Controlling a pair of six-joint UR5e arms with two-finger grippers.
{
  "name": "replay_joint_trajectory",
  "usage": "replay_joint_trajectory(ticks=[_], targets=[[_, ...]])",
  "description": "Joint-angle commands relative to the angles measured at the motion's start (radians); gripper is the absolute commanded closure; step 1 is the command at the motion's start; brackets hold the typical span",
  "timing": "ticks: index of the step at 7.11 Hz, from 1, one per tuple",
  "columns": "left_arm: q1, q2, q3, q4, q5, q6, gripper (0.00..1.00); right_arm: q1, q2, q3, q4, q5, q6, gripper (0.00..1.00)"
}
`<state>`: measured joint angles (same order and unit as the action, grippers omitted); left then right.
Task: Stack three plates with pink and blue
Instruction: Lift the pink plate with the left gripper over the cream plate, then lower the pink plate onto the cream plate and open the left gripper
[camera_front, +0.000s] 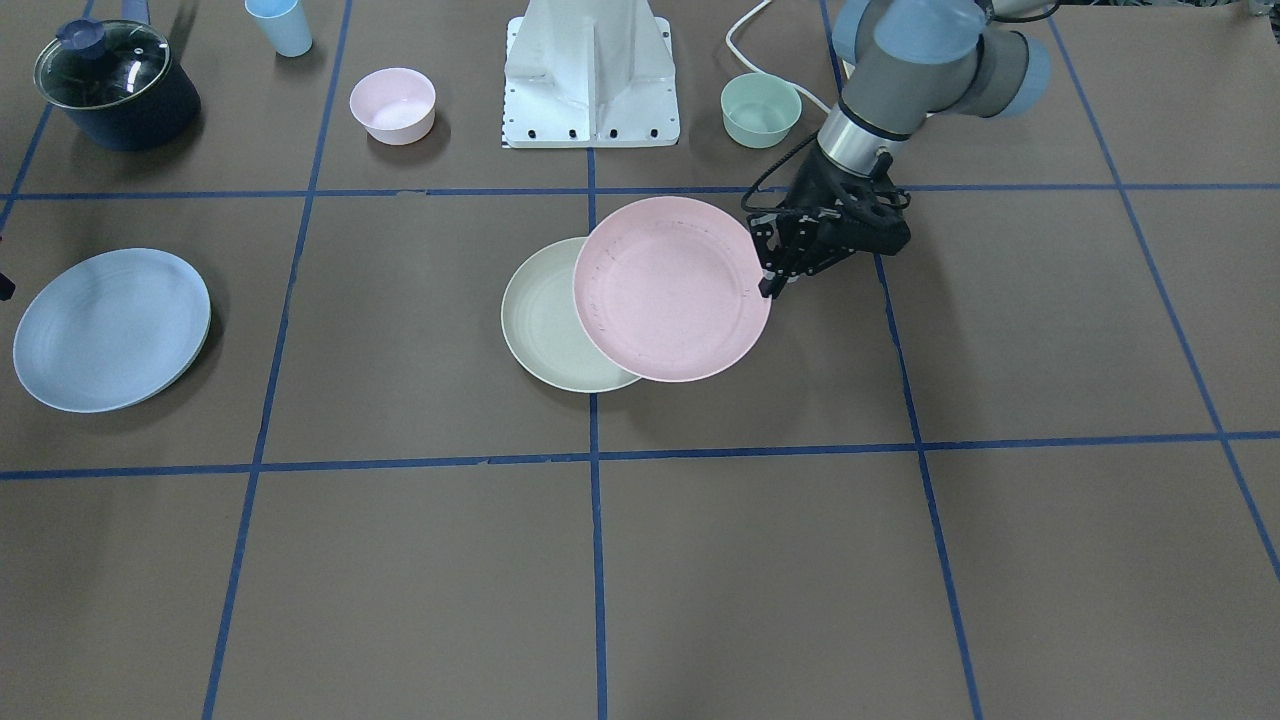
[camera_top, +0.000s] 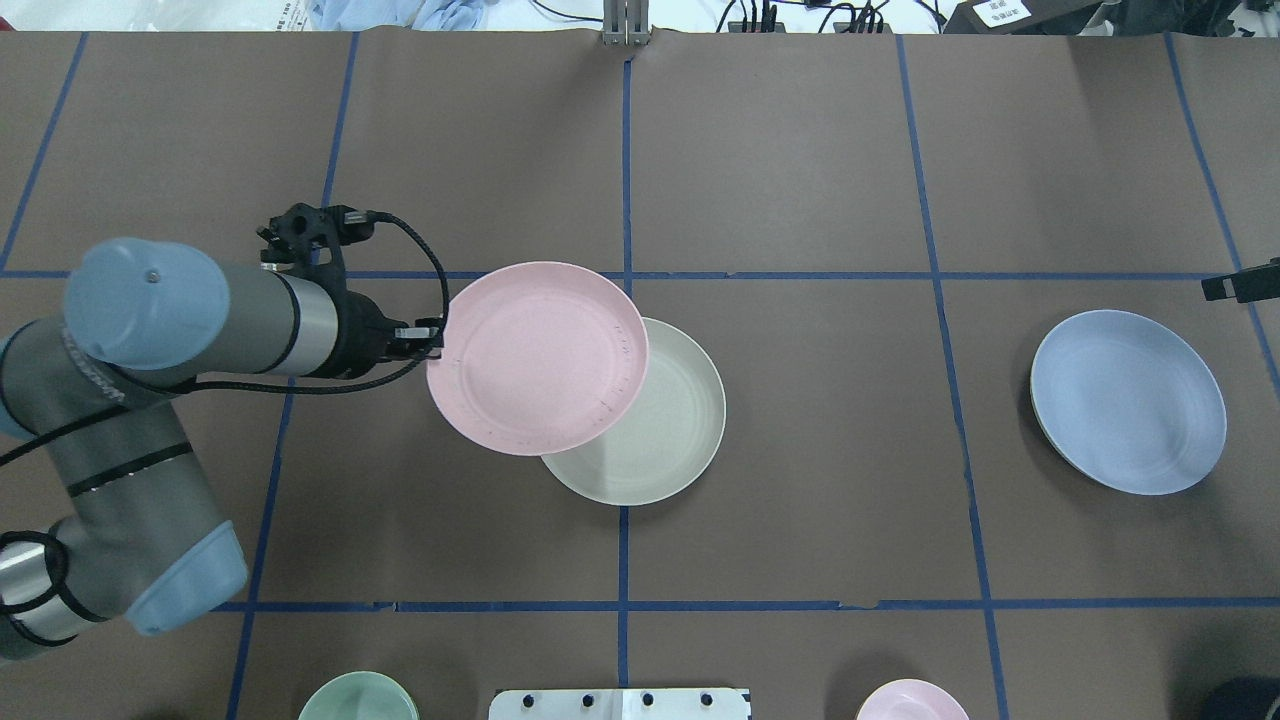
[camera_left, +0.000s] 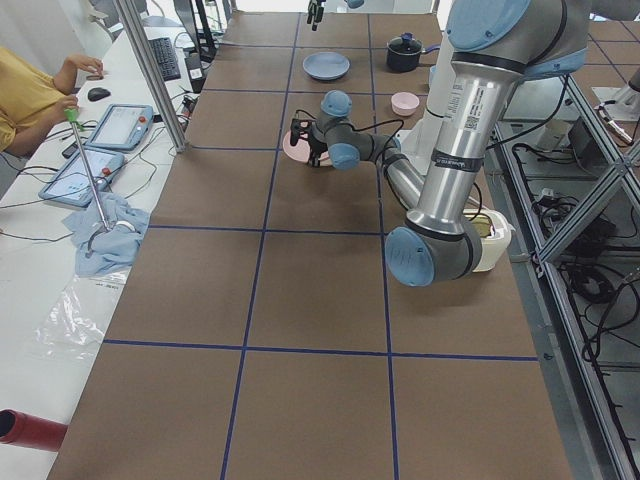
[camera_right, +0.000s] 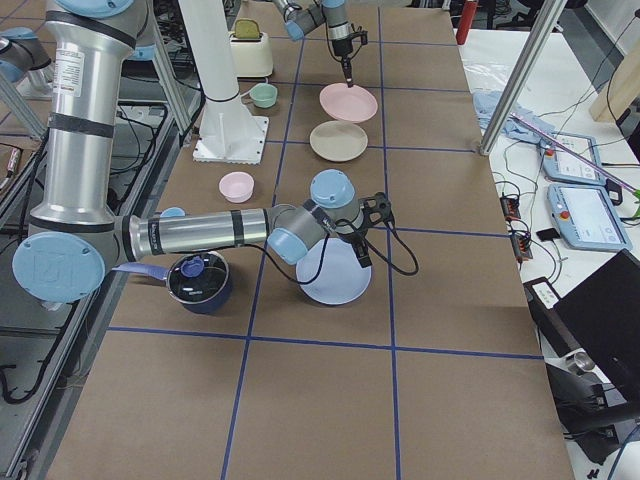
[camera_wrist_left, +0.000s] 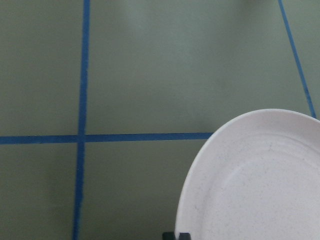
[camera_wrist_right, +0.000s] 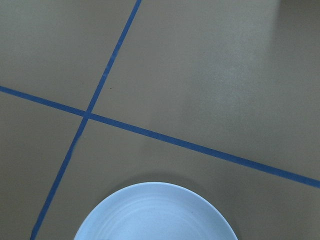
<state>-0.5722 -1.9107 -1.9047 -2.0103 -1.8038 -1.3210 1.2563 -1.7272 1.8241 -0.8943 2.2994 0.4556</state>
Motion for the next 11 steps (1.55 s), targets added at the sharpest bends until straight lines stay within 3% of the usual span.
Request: replay_joint_trajectory(ticks=[1, 5, 7, 9, 10, 11], targets=[[0.064, -0.077, 0.068, 0.008, 0.055, -0.059, 1.00, 0.000, 0.000, 0.000, 0.000, 0.000, 0.000, 0.00], [0.097, -0.117, 0.117, 0.007, 0.073, -0.099, 1.00, 0.000, 0.000, 0.000, 0.000, 0.002, 0.000, 0.00], [0.113, -0.114, 0.118, 0.007, 0.107, -0.092, 0.00, 0.000, -0.002, -0.002, 0.000, 0.002, 0.000, 0.00], [0.098, -0.100, 0.086, 0.010, 0.103, -0.040, 0.00, -0.008, -0.015, -0.005, -0.002, -0.003, 0.006, 0.00], [0.053, -0.065, 0.034, 0.027, 0.081, 0.111, 0.00, -0.024, -0.040, -0.005, 0.000, -0.014, 0.029, 0.00], [-0.022, 0.017, -0.014, 0.028, -0.013, 0.229, 0.00, -0.055, -0.075, -0.005, 0.009, -0.062, 0.056, 0.01]])
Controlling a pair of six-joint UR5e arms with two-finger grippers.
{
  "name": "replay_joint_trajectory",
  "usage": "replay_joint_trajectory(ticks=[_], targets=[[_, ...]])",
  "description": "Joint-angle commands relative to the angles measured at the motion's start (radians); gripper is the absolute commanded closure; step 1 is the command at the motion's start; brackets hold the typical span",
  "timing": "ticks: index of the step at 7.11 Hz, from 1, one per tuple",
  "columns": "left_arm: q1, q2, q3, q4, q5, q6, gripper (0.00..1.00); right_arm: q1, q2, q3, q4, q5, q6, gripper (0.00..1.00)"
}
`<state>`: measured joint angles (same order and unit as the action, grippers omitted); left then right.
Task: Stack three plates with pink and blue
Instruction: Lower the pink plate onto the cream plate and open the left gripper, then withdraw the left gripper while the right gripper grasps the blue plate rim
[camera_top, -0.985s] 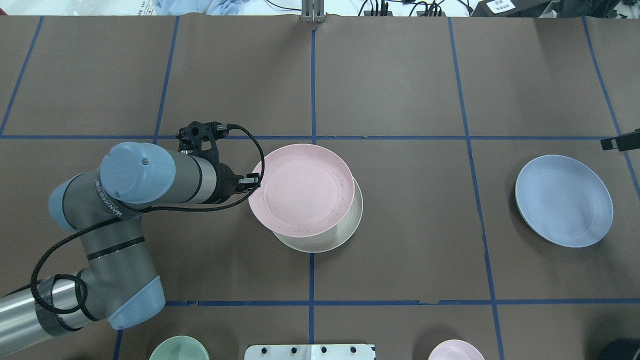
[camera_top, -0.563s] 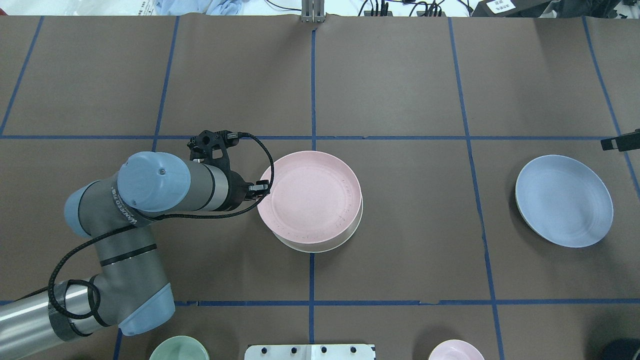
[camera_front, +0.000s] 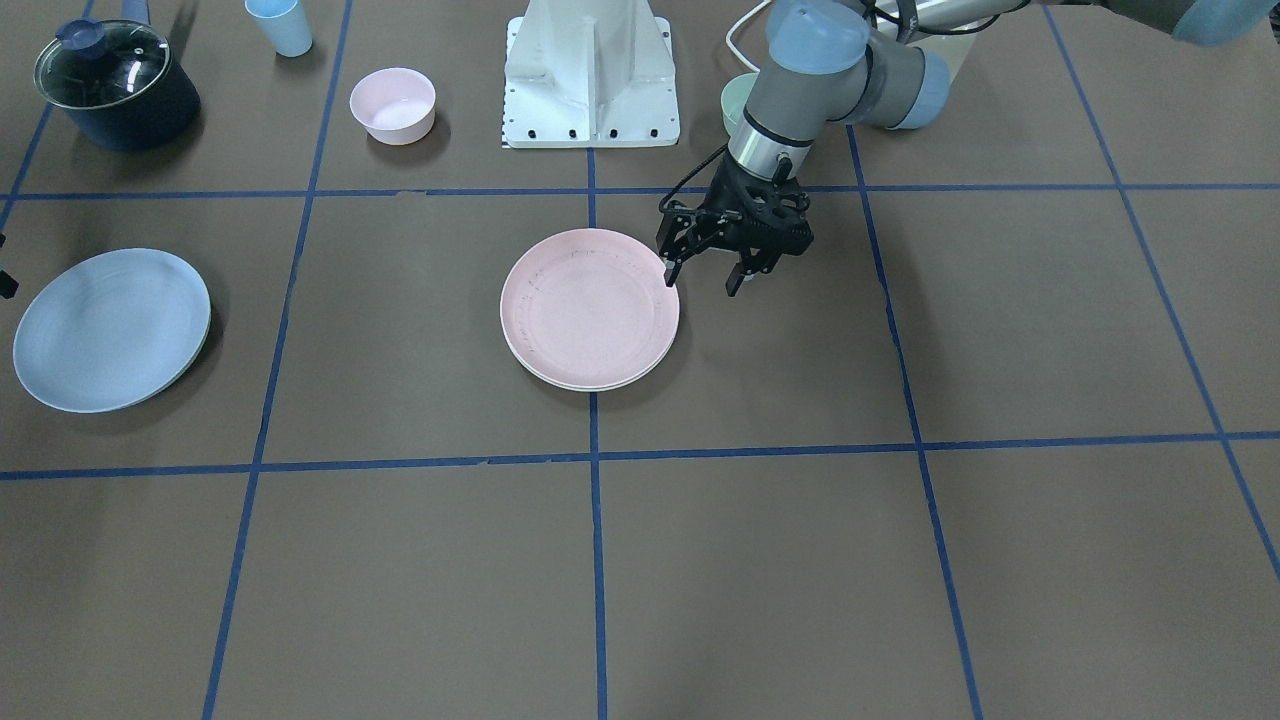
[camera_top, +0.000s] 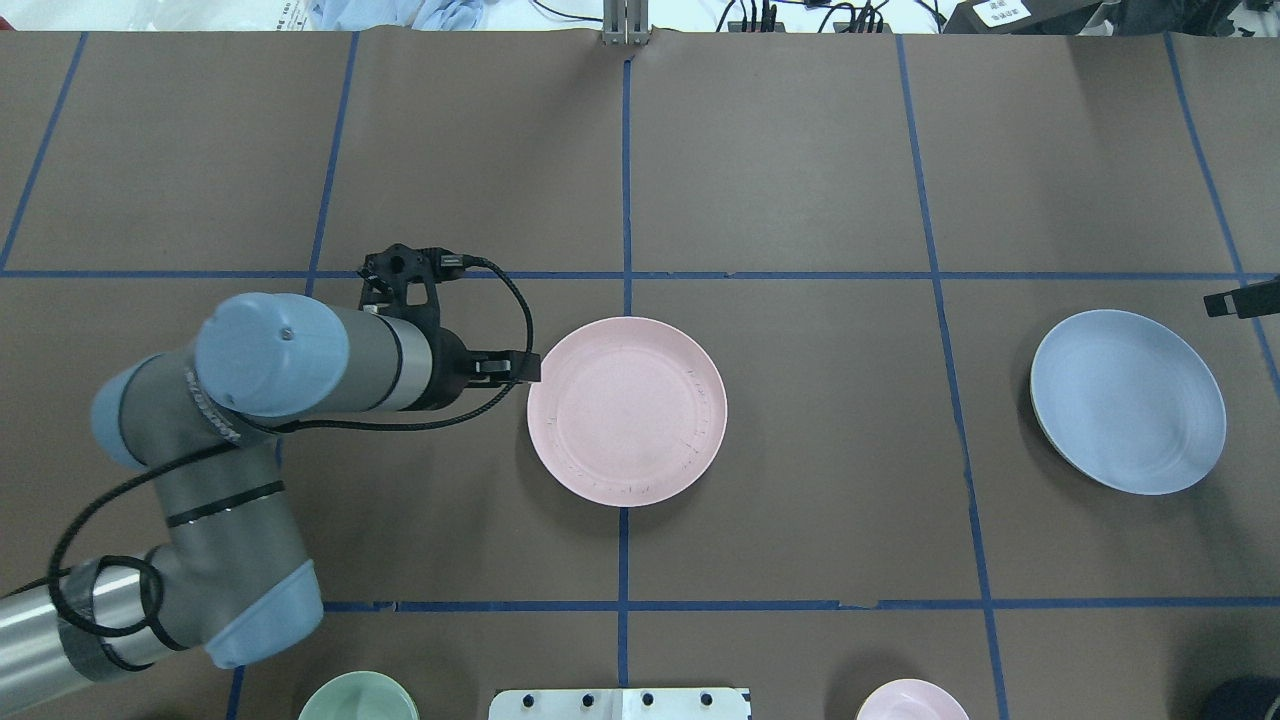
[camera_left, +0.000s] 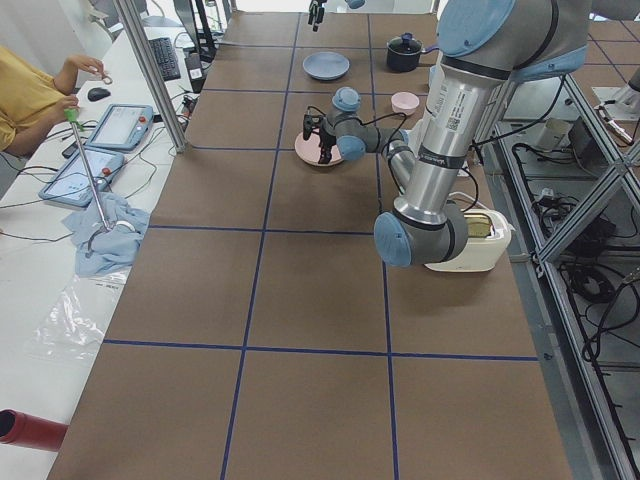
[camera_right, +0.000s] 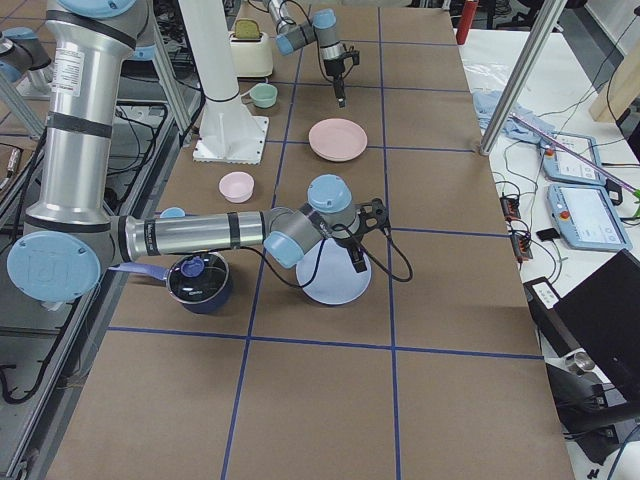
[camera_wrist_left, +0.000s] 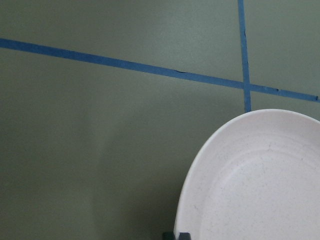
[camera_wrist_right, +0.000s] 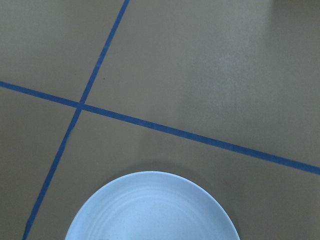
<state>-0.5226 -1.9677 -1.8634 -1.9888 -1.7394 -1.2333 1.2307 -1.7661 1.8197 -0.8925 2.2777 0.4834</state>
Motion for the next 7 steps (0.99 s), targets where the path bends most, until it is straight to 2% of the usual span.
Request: replay_joint_trajectory(ticks=[1, 2, 3, 5, 7], targets=[[-0.117, 0.151, -0.107, 0.007, -0.115, 0.219, 0.00, -0.087, -0.064, -0.044, 0.115, -0.103, 0.109, 0.01], [-0.119, 0.174, -0.128, 0.007, -0.114, 0.221, 0.00, -0.147, -0.064, -0.147, 0.317, -0.136, 0.227, 0.02], [-0.117, 0.171, -0.128, 0.007, -0.114, 0.219, 0.00, -0.195, -0.064, -0.242, 0.466, -0.189, 0.286, 0.04], [-0.116, 0.168, -0.128, 0.007, -0.114, 0.210, 0.00, -0.200, -0.065, -0.330, 0.518, -0.210, 0.290, 0.18], [-0.116, 0.167, -0.128, 0.007, -0.114, 0.209, 0.00, -0.201, -0.062, -0.358, 0.518, -0.236, 0.291, 0.20]])
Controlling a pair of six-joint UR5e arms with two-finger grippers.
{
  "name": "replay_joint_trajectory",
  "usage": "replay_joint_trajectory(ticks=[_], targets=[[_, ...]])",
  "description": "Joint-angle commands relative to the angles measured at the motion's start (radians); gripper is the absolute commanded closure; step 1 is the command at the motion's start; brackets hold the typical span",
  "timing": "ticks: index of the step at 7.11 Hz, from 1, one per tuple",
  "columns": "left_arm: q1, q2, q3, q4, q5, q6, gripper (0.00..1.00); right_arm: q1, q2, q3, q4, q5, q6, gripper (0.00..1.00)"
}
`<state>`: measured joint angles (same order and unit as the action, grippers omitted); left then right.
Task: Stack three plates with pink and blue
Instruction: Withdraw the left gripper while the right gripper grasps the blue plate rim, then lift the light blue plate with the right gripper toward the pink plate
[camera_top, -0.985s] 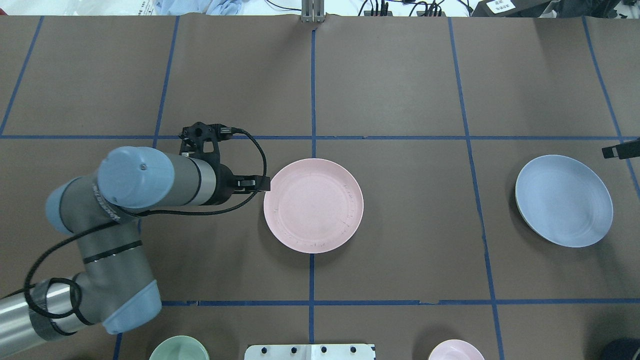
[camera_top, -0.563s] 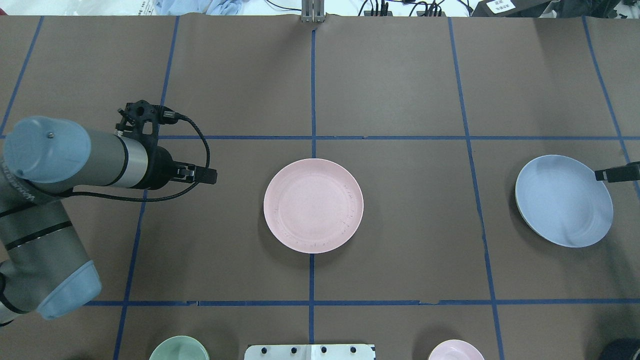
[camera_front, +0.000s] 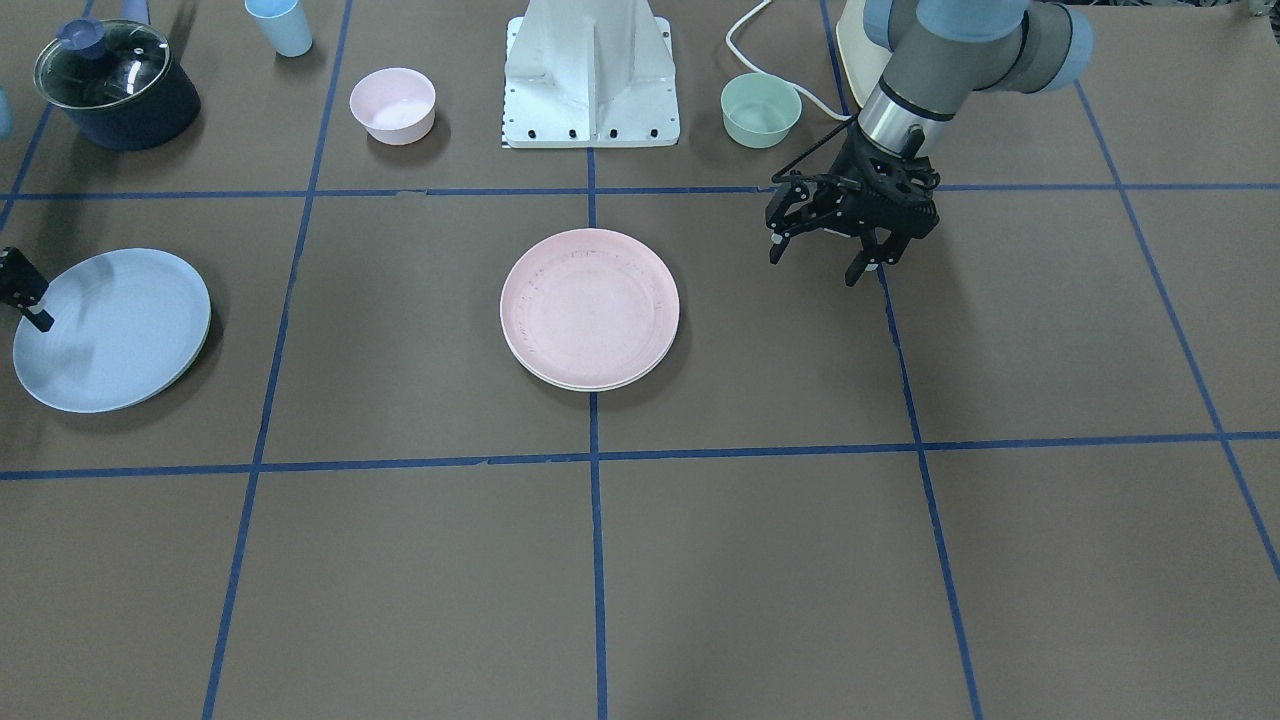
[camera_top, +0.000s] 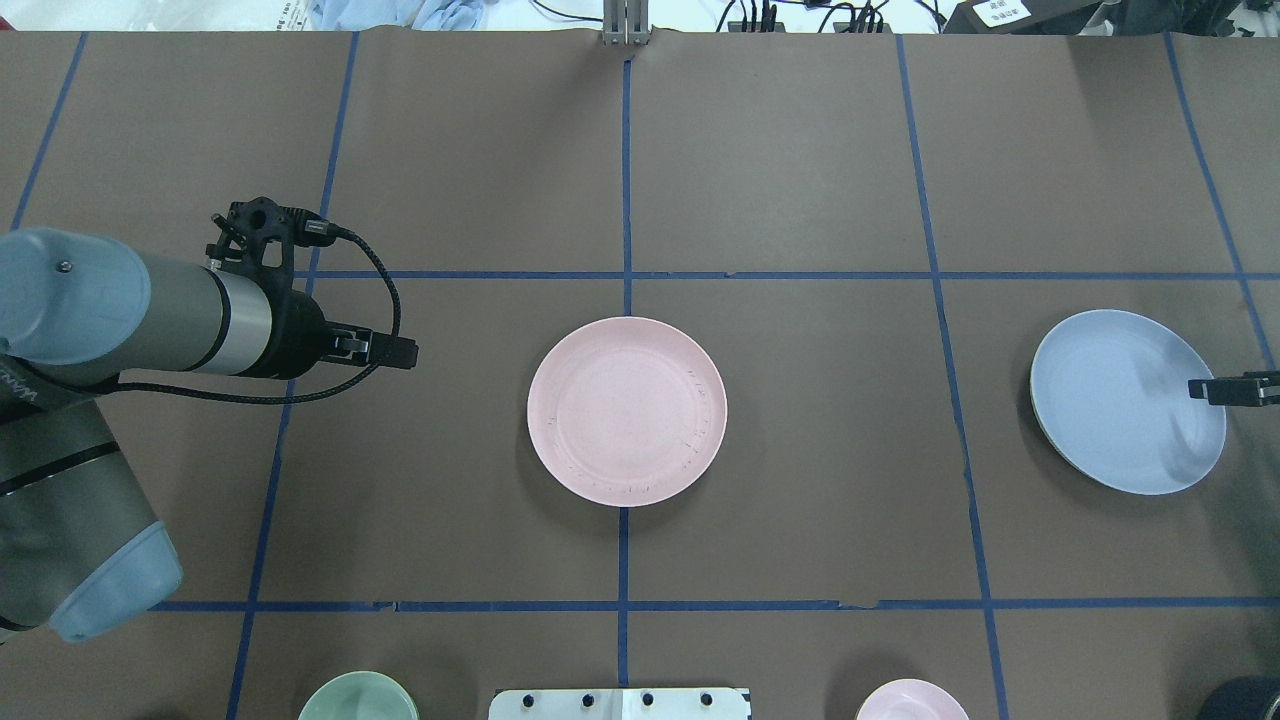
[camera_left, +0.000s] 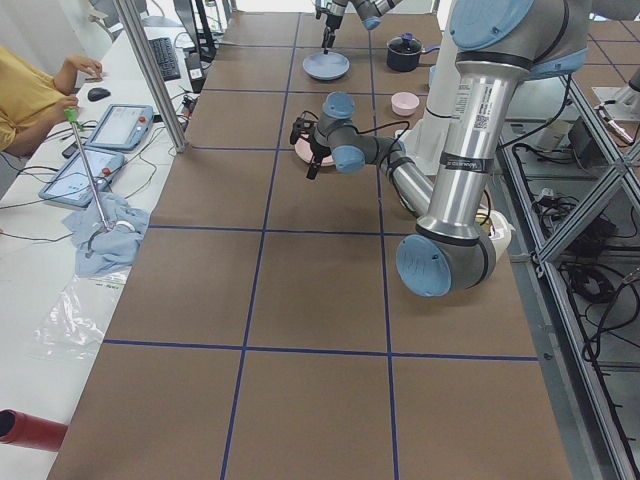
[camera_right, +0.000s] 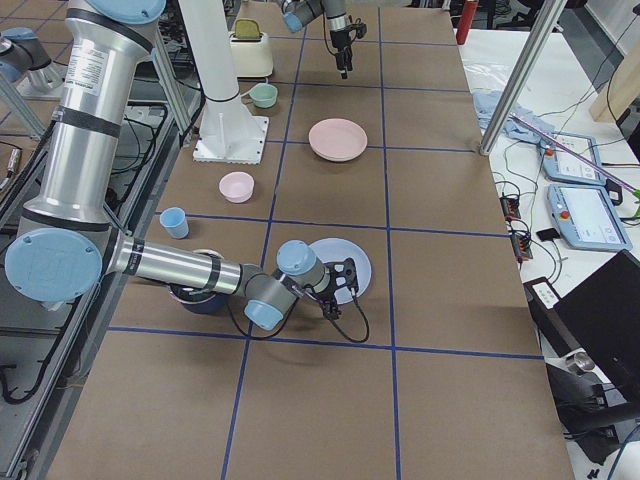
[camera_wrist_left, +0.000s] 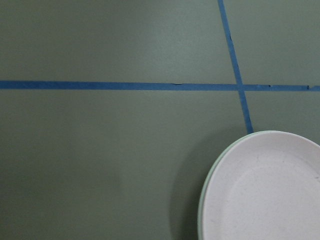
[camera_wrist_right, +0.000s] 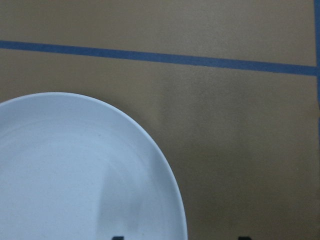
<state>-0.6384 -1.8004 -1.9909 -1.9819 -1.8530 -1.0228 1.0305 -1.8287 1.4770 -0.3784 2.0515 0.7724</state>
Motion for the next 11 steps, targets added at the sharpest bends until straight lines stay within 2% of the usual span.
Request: replay_joint_trajectory(ticks=[1, 2, 3, 4, 5, 7, 8, 9, 11], targets=[[0.000, 0.001, 0.000, 0.000, 0.000, -0.002, 0.00, -0.001, 0.002, -0.015, 0.006, -0.005, 0.024, 0.40], [0.000, 0.001, 0.000, 0.000, 0.000, -0.002, 0.00, -0.004, 0.011, -0.014, 0.006, -0.002, 0.088, 0.73], [-0.001, 0.001, 0.000, 0.000, 0.000, -0.002, 0.00, -0.019, 0.011, -0.014, 0.022, -0.004, 0.109, 0.81], [-0.001, 0.001, 0.000, -0.002, 0.000, -0.002, 0.00, -0.023, 0.011, -0.014, 0.045, -0.002, 0.116, 0.82], [-0.001, 0.001, -0.002, 0.000, 0.000, -0.002, 0.00, -0.023, 0.011, -0.015, 0.062, 0.001, 0.140, 1.00], [-0.018, 0.007, -0.015, 0.002, -0.011, 0.012, 0.00, -0.023, 0.012, 0.032, 0.062, 0.013, 0.140, 1.00], [-0.071, 0.013, -0.020, 0.012, -0.069, 0.086, 0.00, -0.021, 0.034, 0.108, 0.024, 0.062, 0.165, 1.00], [-0.148, 0.057, -0.054, 0.064, -0.125, 0.219, 0.00, -0.021, 0.095, 0.181, -0.035, 0.094, 0.250, 1.00], [-0.329, 0.186, -0.074, 0.074, -0.211, 0.550, 0.00, -0.047, 0.281, 0.253, -0.199, 0.098, 0.335, 1.00]])
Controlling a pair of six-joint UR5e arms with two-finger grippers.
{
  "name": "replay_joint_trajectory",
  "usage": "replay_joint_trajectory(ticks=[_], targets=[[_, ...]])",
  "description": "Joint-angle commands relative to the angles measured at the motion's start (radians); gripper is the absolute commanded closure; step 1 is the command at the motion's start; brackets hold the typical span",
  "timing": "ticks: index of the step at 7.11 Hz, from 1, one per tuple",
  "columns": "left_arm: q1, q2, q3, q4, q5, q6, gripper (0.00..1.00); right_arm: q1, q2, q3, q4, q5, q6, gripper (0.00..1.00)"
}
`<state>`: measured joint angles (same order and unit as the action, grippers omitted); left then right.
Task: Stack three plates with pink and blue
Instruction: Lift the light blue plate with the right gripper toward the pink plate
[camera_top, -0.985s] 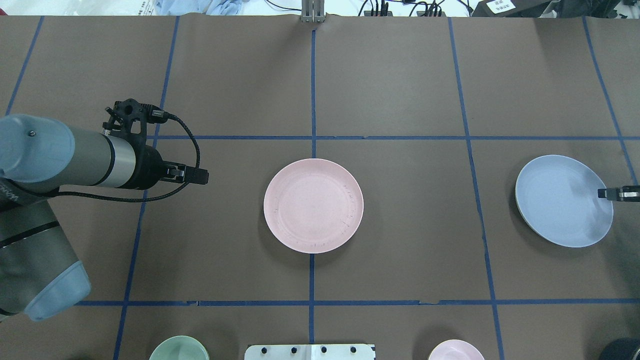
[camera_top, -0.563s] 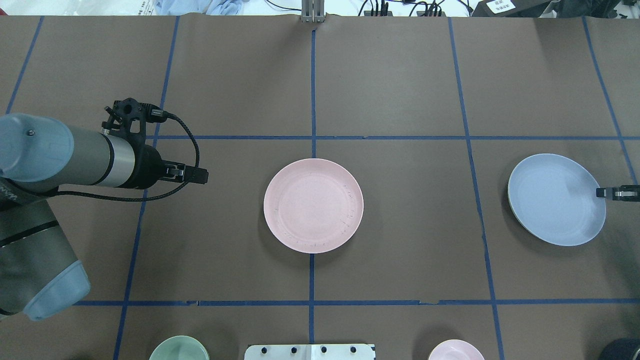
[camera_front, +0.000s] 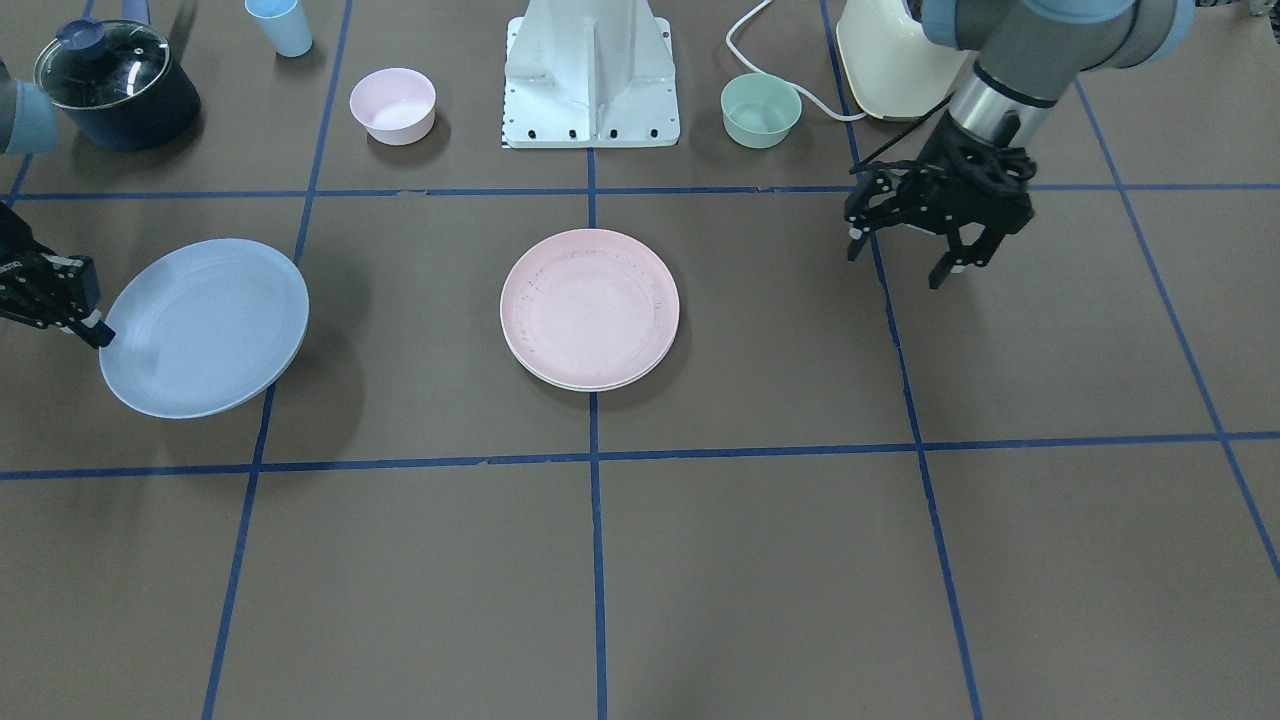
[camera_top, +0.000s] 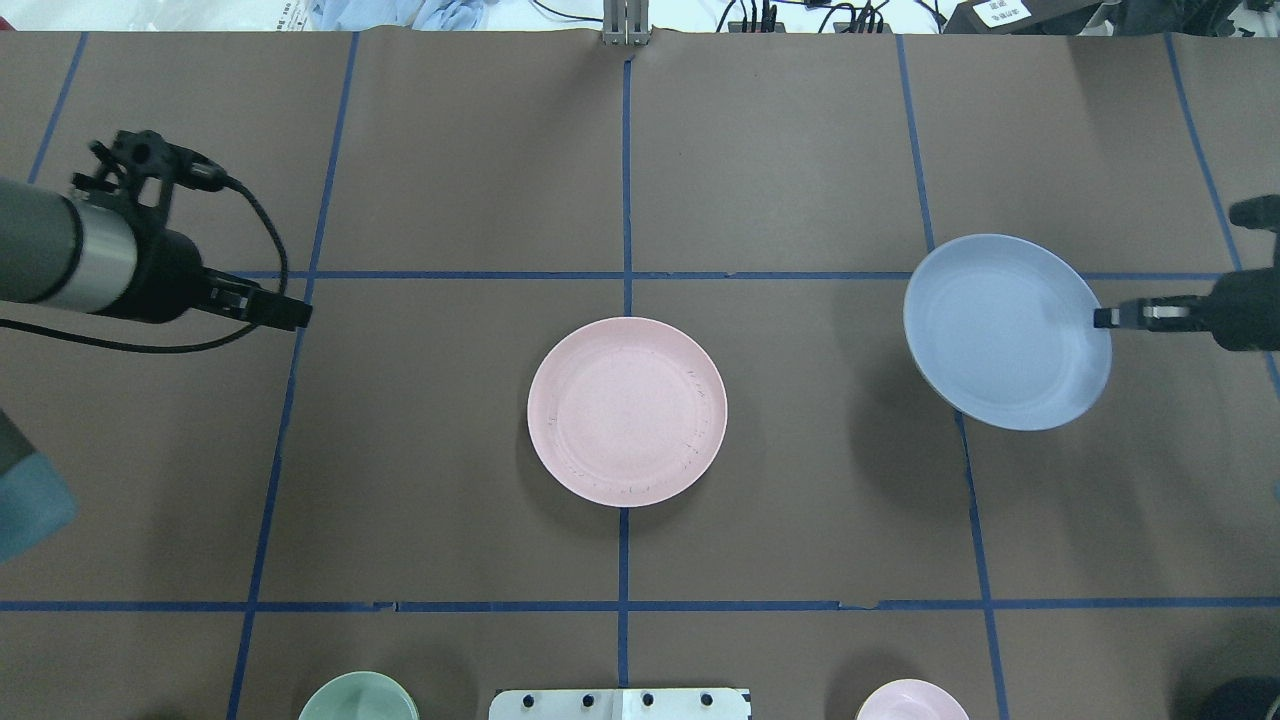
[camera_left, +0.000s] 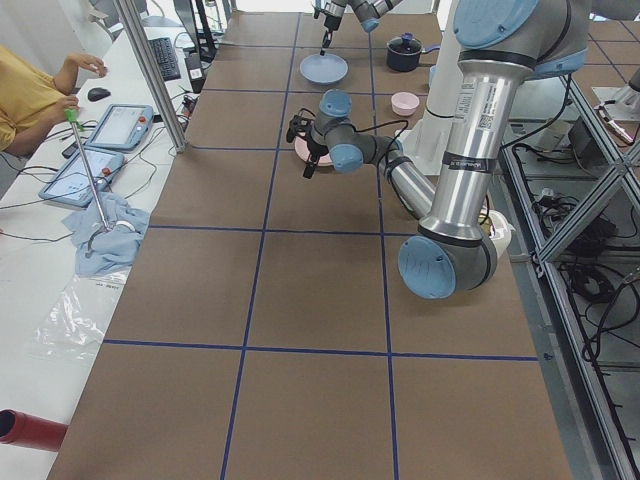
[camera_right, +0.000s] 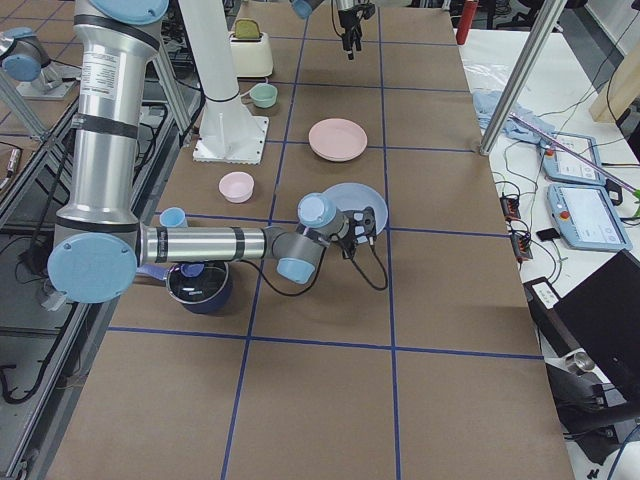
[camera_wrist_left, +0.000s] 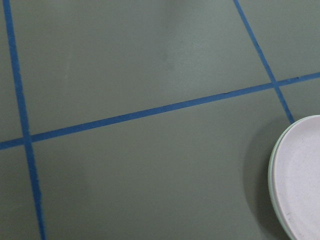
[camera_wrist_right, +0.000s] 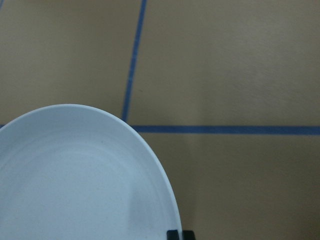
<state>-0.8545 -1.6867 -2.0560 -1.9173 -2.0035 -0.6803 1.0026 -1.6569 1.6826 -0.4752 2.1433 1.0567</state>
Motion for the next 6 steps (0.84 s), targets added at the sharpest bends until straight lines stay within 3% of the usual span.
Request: replay_joint_trajectory(ticks=[1, 2, 4, 5, 6], targets=[[-0.223, 0.140, -0.007, 0.009, -0.110, 0.351, 0.00, -0.063, 0.234, 0.078, -0.266, -0.008, 0.057, 1.00], [-0.312, 0.184, -0.004, 0.009, -0.133, 0.466, 0.00, -0.129, 0.337, 0.119, -0.424, -0.058, 0.057, 1.00], [-0.389, 0.212, 0.017, 0.011, -0.138, 0.570, 0.00, -0.339, 0.470, 0.222, -0.679, -0.285, 0.205, 1.00], [-0.390, 0.213, 0.017, 0.011, -0.138, 0.570, 0.00, -0.460, 0.491, 0.221, -0.713, -0.427, 0.230, 1.00], [-0.390, 0.213, 0.017, 0.011, -0.138, 0.570, 0.00, -0.517, 0.493, 0.217, -0.715, -0.485, 0.232, 1.00]])
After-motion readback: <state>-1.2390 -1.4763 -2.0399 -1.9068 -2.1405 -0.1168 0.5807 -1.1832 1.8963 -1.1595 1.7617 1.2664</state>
